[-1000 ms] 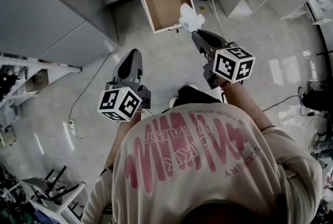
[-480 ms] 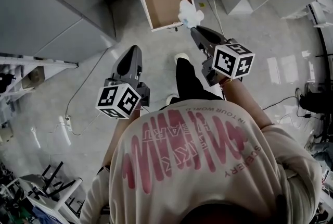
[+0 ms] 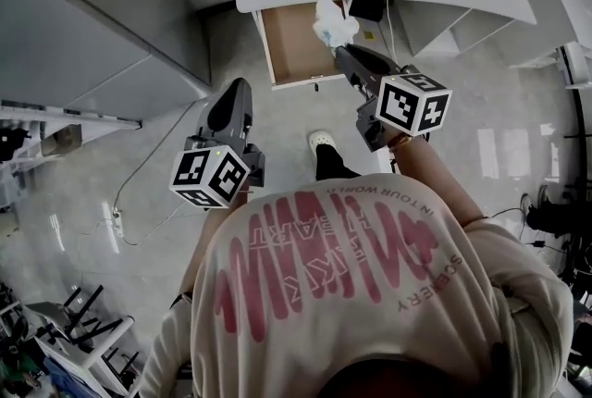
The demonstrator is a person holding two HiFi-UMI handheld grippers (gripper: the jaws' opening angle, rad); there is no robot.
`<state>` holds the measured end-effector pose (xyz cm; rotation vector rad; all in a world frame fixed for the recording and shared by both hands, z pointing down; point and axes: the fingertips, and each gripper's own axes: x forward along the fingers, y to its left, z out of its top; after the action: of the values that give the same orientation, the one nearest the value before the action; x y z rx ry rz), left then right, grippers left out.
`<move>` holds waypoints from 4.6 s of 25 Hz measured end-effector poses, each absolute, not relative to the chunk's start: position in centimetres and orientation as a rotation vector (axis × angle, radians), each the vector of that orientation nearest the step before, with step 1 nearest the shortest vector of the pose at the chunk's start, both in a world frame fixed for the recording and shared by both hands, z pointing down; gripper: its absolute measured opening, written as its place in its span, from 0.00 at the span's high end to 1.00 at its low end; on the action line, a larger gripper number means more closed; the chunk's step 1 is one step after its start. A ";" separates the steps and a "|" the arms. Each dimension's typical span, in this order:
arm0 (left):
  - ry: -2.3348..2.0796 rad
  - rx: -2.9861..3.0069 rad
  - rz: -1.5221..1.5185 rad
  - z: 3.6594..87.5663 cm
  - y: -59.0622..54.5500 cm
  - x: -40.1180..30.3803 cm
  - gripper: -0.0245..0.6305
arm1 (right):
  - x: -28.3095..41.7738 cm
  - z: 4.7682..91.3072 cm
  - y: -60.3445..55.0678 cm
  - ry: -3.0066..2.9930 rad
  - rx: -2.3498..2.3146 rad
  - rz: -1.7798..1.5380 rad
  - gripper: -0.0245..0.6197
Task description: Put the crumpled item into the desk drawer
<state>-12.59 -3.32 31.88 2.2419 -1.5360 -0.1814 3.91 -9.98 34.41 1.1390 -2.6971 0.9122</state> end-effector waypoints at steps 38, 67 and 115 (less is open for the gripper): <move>-1.593 1.892 0.048 46.2 -17.3 -9.5 0.96 | 2.6 51.6 -23.7 -2.403 0.670 1.045 0.89; -1.483 1.625 0.192 57.4 -15.5 -14.0 0.96 | 1.1 68.6 -25.7 -1.998 0.594 1.037 0.89; -1.468 1.493 0.170 60.5 -13.8 -14.5 0.96 | 1.8 80.4 -25.6 -1.631 0.490 0.902 0.88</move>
<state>-14.48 -13.85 60.49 1.4925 -1.4680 0.1696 1.80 -25.57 80.38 0.4897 -1.6305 0.9024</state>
